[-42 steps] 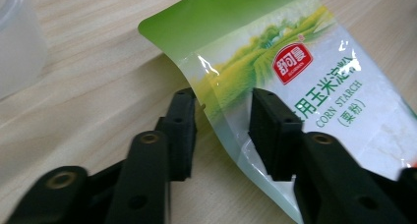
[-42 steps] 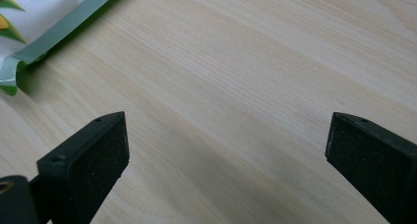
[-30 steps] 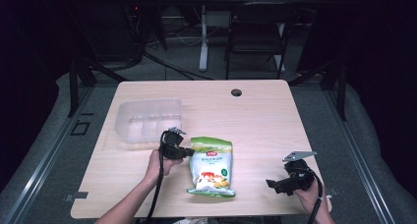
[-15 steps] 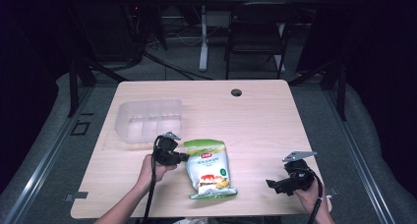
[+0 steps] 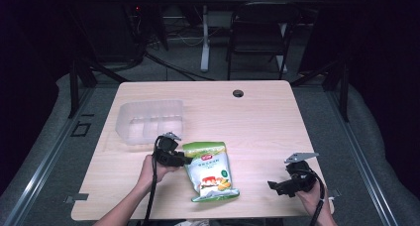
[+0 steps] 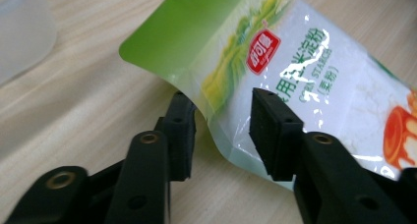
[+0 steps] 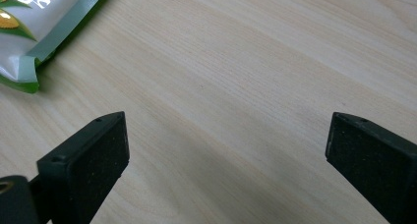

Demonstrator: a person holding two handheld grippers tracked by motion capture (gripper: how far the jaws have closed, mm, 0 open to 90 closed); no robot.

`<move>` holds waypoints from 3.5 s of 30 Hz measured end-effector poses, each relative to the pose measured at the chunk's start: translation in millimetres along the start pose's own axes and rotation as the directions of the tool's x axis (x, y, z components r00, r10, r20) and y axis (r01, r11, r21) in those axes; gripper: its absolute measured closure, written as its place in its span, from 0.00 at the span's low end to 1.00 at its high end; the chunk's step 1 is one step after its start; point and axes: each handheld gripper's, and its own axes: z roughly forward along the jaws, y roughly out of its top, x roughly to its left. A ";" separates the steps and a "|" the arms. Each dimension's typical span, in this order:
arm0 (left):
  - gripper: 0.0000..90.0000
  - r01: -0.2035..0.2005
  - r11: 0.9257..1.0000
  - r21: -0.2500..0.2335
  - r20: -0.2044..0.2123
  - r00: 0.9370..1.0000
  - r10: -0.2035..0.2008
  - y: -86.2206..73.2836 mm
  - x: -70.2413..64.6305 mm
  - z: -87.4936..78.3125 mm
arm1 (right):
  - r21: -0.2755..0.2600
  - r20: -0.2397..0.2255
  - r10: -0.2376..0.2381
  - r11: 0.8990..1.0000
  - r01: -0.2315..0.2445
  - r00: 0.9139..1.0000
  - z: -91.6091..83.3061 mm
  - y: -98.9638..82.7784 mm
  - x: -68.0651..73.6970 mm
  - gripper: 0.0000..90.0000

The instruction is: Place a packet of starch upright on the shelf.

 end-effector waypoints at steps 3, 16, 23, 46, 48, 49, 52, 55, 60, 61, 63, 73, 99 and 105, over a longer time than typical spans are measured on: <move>0.58 0.011 1.000 -0.004 0.005 1.000 -0.011 3.4 3.7 2.7 | 0.000 0.000 0.000 1.000 0.000 1.000 -0.1 0.0 0.0 0.02; 0.61 -0.013 1.000 0.026 0.015 1.000 0.013 10.6 -0.3 20.4 | 0.001 0.000 0.000 1.000 0.000 1.000 0.2 0.1 0.1 0.02; 0.79 -0.062 0.997 0.039 0.002 0.998 0.062 11.3 -10.2 24.9 | 0.001 -0.005 -0.002 1.000 0.002 1.000 0.2 0.0 -0.3 0.03; 1.00 -0.144 0.989 -0.029 0.006 0.990 0.144 12.4 -25.2 6.3 | 0.002 -0.002 -0.003 1.000 0.003 1.000 -0.5 -0.2 0.0 0.02; 1.00 -0.154 0.988 -0.034 0.005 0.988 0.154 12.4 -26.5 3.6 | 0.001 -0.002 -0.002 1.000 0.002 1.000 -0.4 -0.2 -0.1 0.02; 1.00 -0.152 0.988 -0.038 0.001 0.988 0.153 12.2 -27.3 2.6 | 0.001 -0.002 -0.003 1.000 0.003 1.000 -0.3 -0.2 -0.1 0.03; 1.00 -0.151 0.988 -0.045 -0.008 0.989 0.151 12.0 -28.6 0.6 | 0.002 -0.002 -0.002 1.000 0.002 1.000 -0.3 -0.1 0.0 0.02; 1.00 -0.154 0.986 -0.064 -0.010 0.988 0.154 12.3 -29.5 -3.2 | 0.002 -0.002 -0.002 1.000 0.002 1.000 -0.3 -0.2 -0.1 0.02; 1.00 -0.168 0.984 -0.065 -0.017 0.986 0.168 12.7 -30.7 -7.2 | 0.001 -0.002 -0.002 1.000 0.002 1.000 -0.3 -0.2 -0.1 0.02; 1.00 -0.166 0.984 -0.064 -0.016 0.986 0.166 12.7 -31.0 -8.1 | 0.002 -0.002 -0.002 1.000 0.002 1.000 -0.4 -0.2 -0.1 0.02; 1.00 -0.168 0.984 -0.062 -0.018 0.986 0.168 12.7 -31.8 -9.8 | 0.002 -0.002 -0.003 1.000 0.003 1.000 -0.4 -0.2 -0.1 0.03; 1.00 -0.166 0.980 -0.113 -0.015 0.986 0.166 12.7 -34.1 -18.1 | 0.001 -0.002 -0.002 1.000 0.002 1.000 -0.3 -0.2 -0.1 0.02; 1.00 -0.176 0.965 -0.193 -0.009 0.984 0.177 15.0 -39.2 -49.5 | 0.000 -0.004 -0.001 1.000 0.001 1.000 -0.3 -0.3 -0.5 0.02; 1.00 -0.177 0.963 -0.205 -0.003 0.984 0.180 14.9 -41.0 -56.3 | 0.000 -0.004 -0.001 1.000 0.001 1.000 -0.3 -0.3 -0.5 0.02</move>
